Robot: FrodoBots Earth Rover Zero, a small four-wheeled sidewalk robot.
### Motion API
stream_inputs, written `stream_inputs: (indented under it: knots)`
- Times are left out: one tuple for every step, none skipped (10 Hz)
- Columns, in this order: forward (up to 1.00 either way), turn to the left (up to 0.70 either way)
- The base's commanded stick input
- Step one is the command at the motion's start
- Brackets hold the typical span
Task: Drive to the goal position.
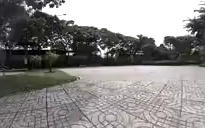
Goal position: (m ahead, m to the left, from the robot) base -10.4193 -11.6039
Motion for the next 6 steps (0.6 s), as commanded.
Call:
stream_inputs:
  knots:
    - [1.00, 0.00]
    - [1.00, 0.00]
    - [1.00, 0.00]
    - [1.00, -0.26]
    - [1.00, -0.27]
    - [1.00, -0.27]
